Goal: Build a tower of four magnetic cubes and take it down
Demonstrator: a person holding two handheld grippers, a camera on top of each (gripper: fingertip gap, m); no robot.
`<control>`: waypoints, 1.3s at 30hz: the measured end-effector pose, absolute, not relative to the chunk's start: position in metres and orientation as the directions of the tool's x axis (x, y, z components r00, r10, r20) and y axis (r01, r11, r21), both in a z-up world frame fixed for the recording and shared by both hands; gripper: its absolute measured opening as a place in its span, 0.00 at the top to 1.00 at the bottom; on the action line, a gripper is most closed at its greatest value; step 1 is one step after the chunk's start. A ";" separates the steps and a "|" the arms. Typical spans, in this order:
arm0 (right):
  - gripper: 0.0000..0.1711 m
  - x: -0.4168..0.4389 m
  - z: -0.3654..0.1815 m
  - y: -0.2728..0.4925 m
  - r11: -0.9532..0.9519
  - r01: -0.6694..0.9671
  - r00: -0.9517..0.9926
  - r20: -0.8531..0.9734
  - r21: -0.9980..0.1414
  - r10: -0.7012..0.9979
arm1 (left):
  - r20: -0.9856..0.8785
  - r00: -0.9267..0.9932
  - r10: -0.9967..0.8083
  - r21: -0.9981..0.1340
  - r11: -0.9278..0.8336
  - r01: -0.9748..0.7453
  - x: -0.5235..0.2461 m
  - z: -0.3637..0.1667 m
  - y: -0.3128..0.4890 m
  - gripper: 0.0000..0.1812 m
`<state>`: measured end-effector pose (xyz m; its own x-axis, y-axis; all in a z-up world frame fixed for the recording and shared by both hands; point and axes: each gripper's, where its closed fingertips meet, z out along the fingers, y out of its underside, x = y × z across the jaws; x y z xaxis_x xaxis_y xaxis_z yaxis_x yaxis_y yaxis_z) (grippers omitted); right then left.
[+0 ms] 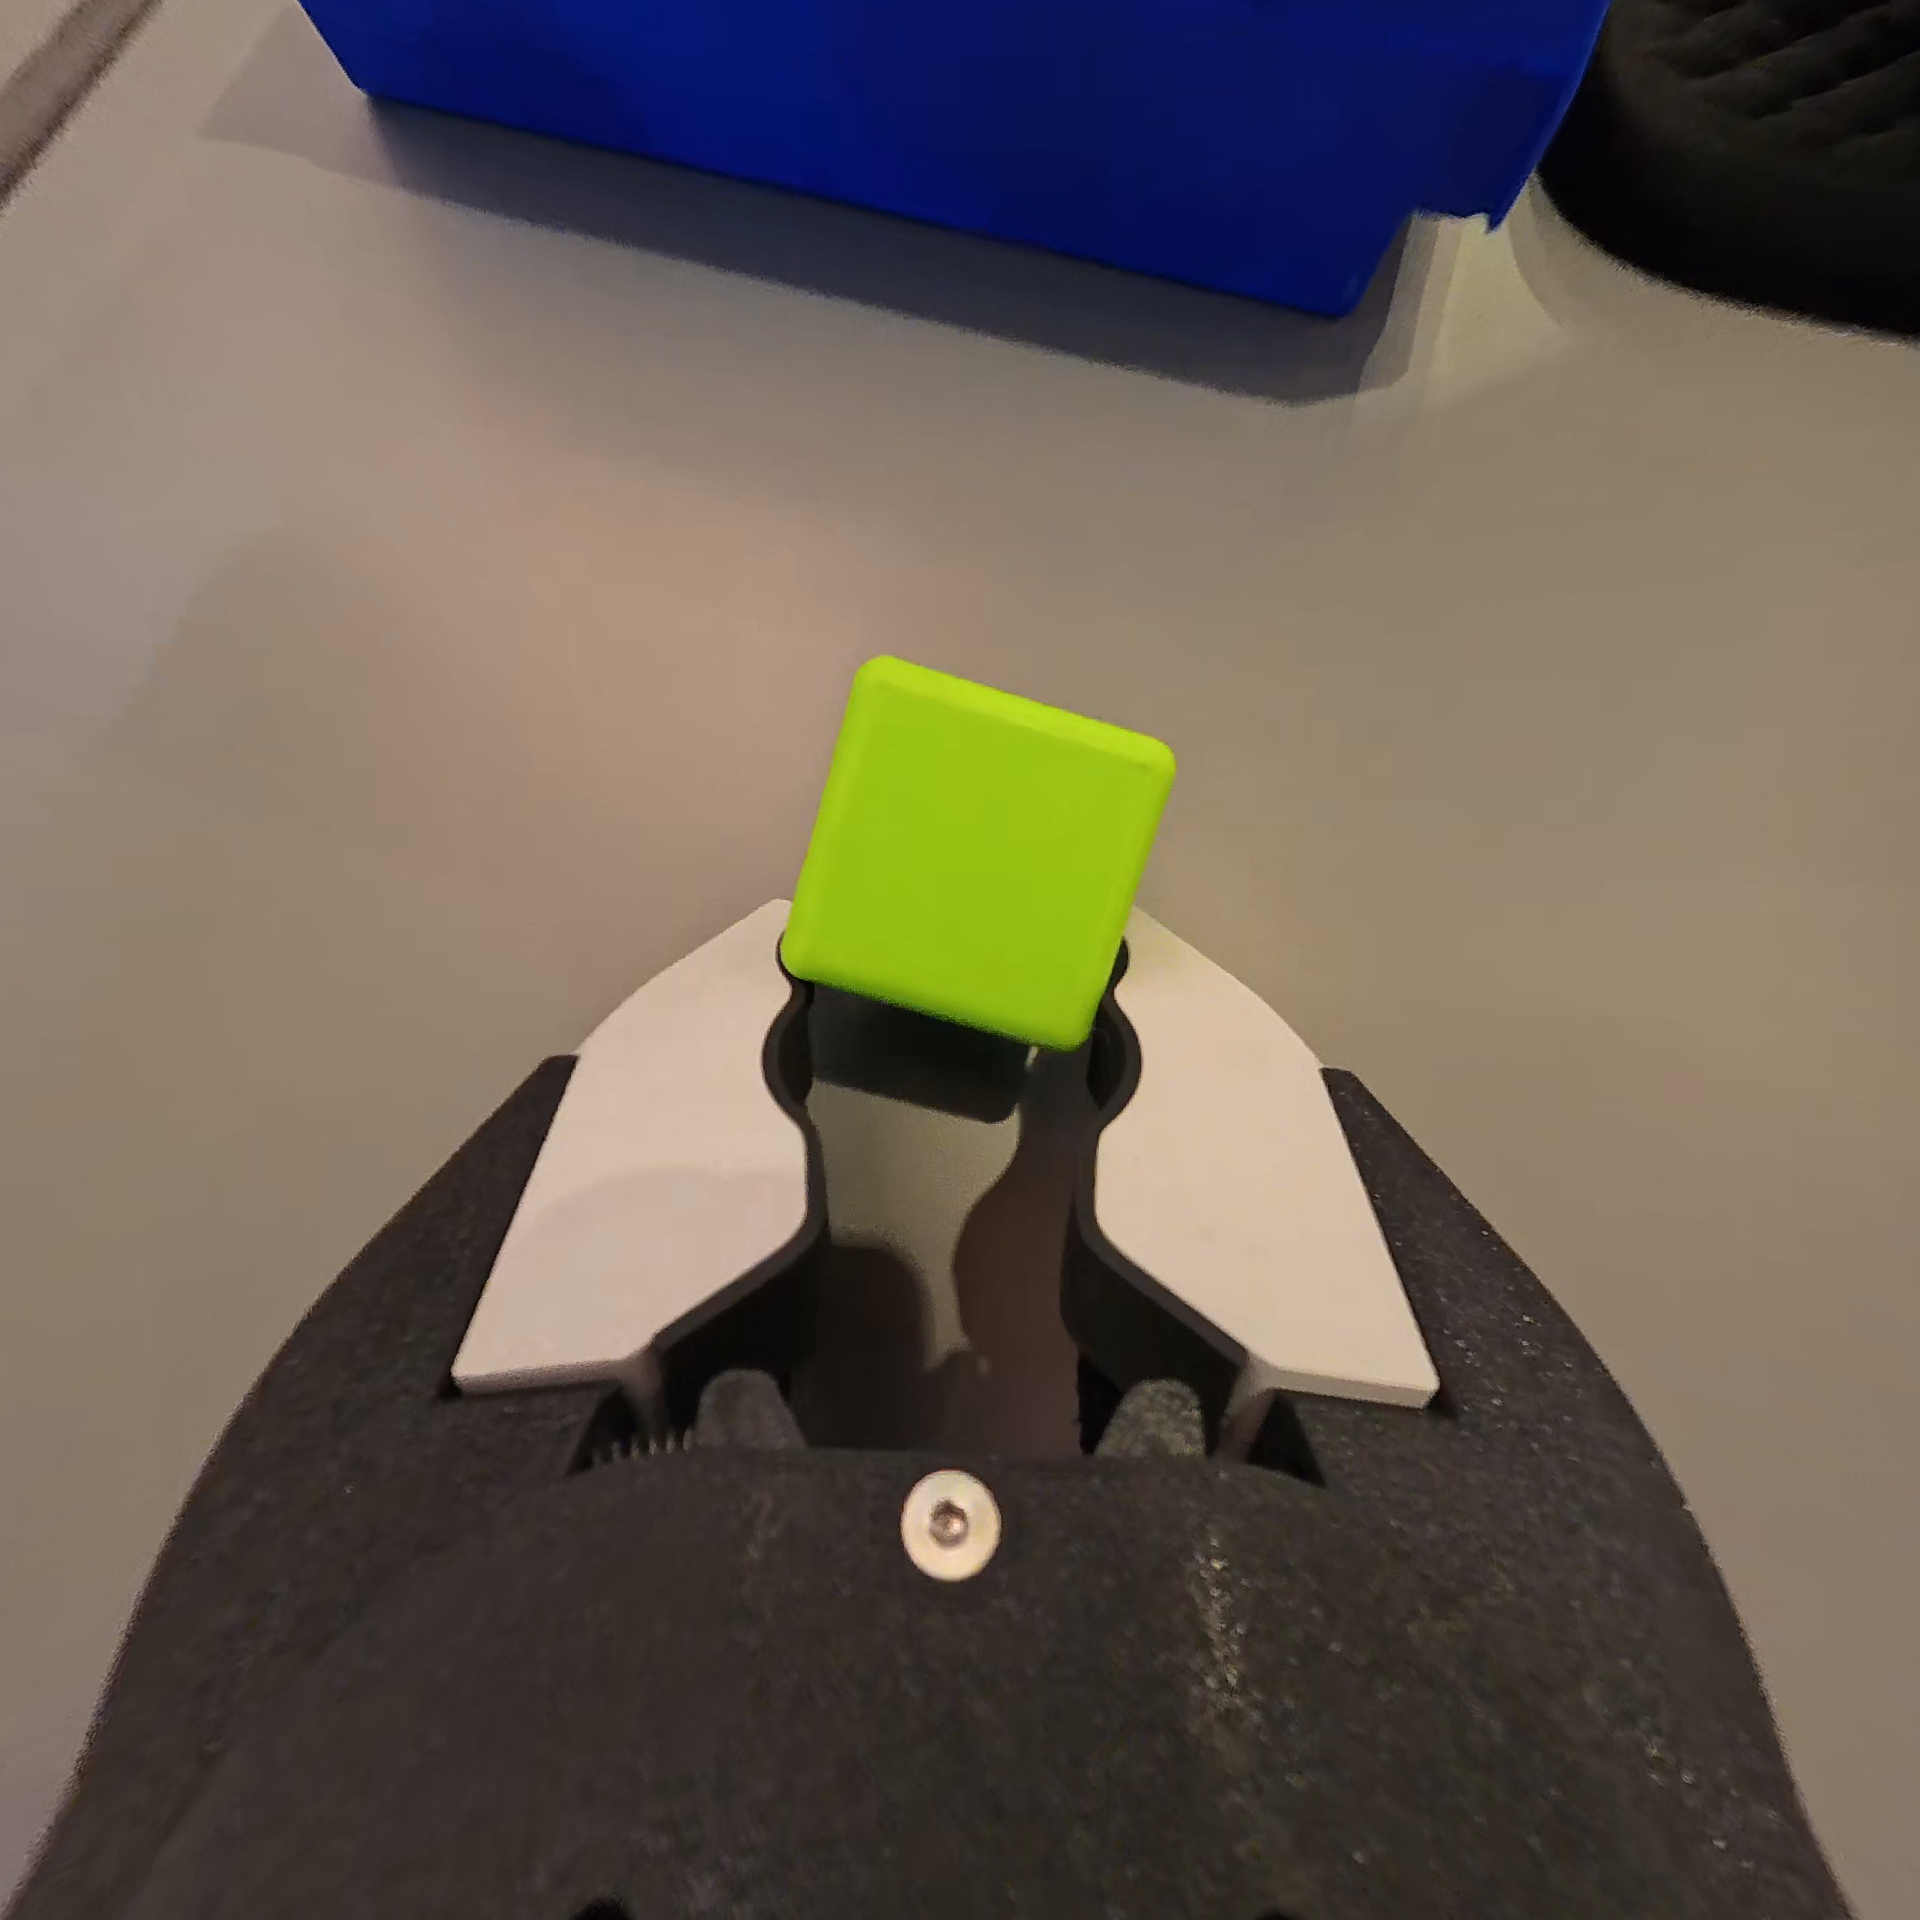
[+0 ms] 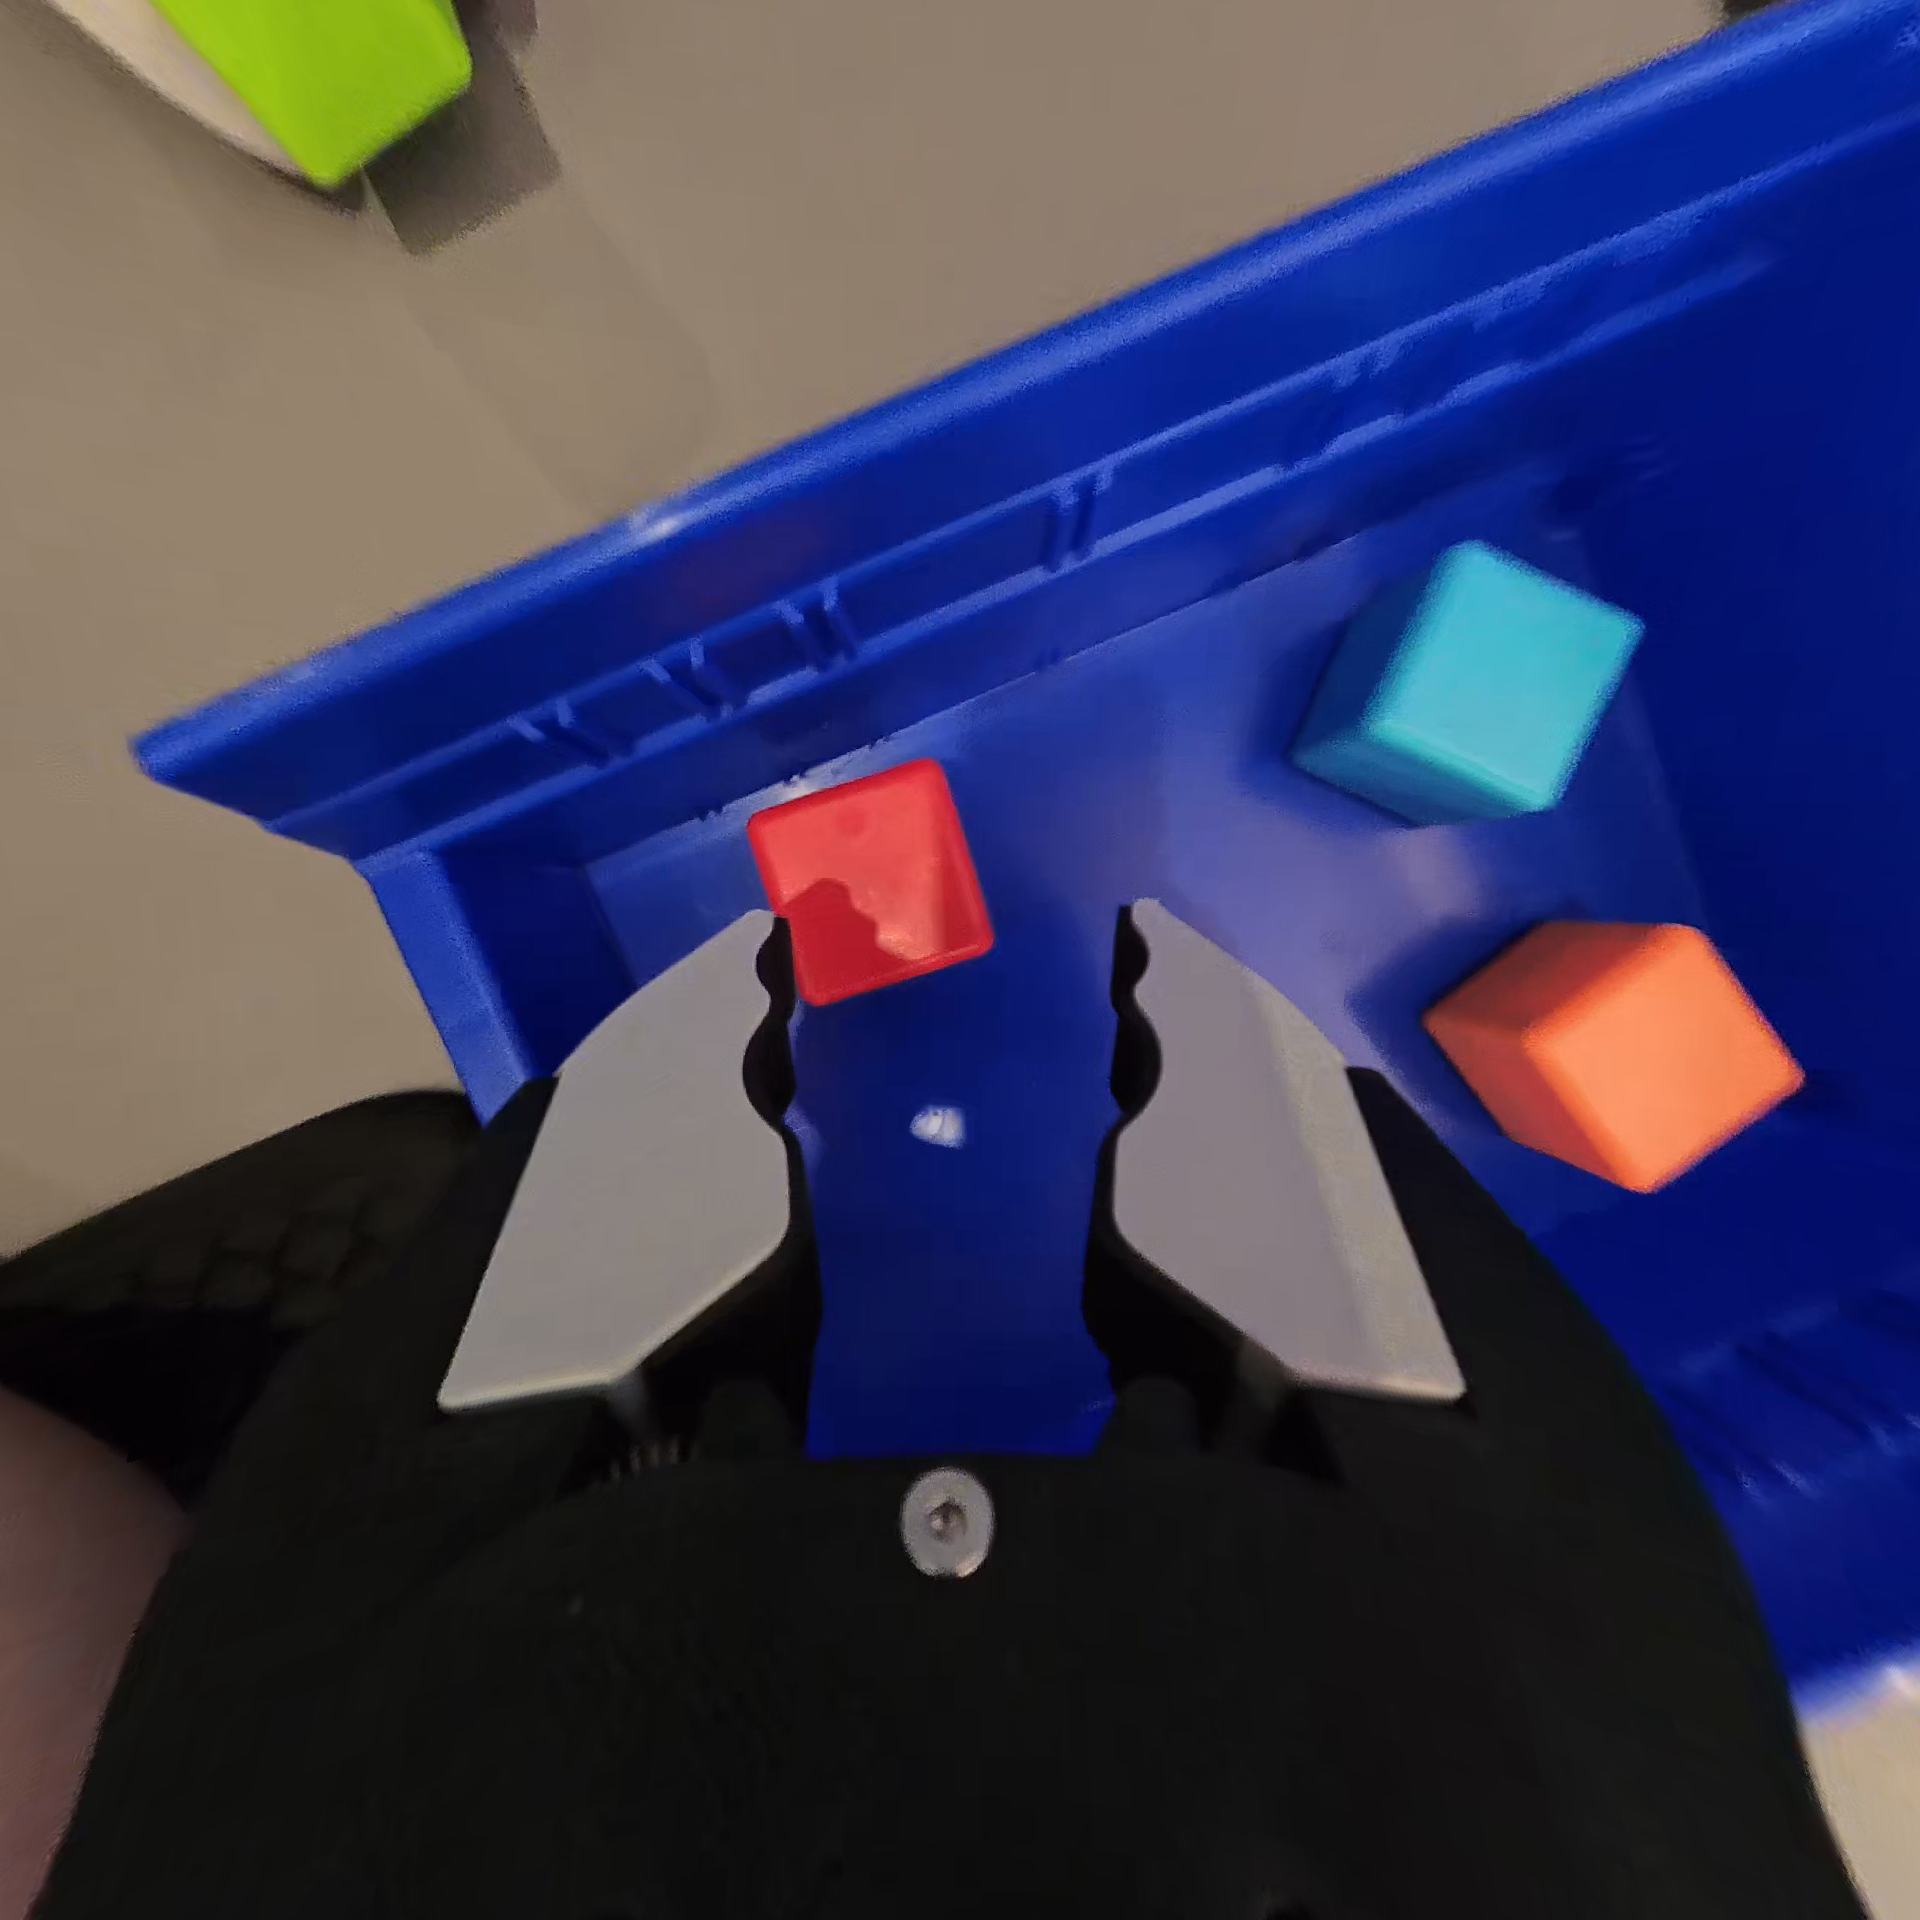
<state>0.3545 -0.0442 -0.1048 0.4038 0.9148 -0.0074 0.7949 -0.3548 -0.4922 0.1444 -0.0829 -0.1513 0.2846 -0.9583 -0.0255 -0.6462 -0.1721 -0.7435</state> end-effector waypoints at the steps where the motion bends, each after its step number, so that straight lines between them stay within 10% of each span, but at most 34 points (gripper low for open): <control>1: 0.65 0.356 -0.092 -0.041 -0.360 0.774 0.429 0.013 -0.521 0.903 | -0.025 0.293 -0.956 -0.757 -0.173 -0.629 0.145 -0.146 -0.082 0.72; 12: 0.63 0.205 0.069 -0.043 -0.405 0.196 0.504 -0.263 -0.893 0.823 | -0.235 0.525 -0.818 -0.907 -0.009 -0.421 0.124 -0.049 -0.058 0.72; 20: 0.51 0.124 -0.002 -0.058 -0.599 0.327 0.465 -0.428 -0.731 0.775 | -0.321 0.553 -0.769 -0.890 0.046 -0.453 0.120 -0.043 -0.057 0.72; 24: 0.70 0.110 -0.026 -0.066 -0.648 0.397 0.422 -0.497 -0.650 0.758 | -0.338 0.551 -0.763 -0.883 0.054 -0.467 0.120 -0.044 -0.058 0.72; 30: 0.72 0.121 -0.030 -0.067 -0.666 0.440 0.406 -0.528 -0.602 0.746 | -0.380 0.530 -0.758 -0.859 0.077 -0.506 0.123 -0.051 -0.060 0.70; 35: 0.72 0.230 -0.002 -0.045 -0.638 0.453 0.636 -0.275 -0.622 0.720 | -0.371 0.507 -0.778 -0.842 0.052 -0.536 0.127 -0.061 -0.064 0.66; 39: 0.72 0.392 -0.044 -0.041 -0.861 0.370 0.923 0.029 -0.349 0.385 | -0.329 0.505 -0.798 -0.844 0.009 -0.537 0.129 -0.069 -0.063 0.66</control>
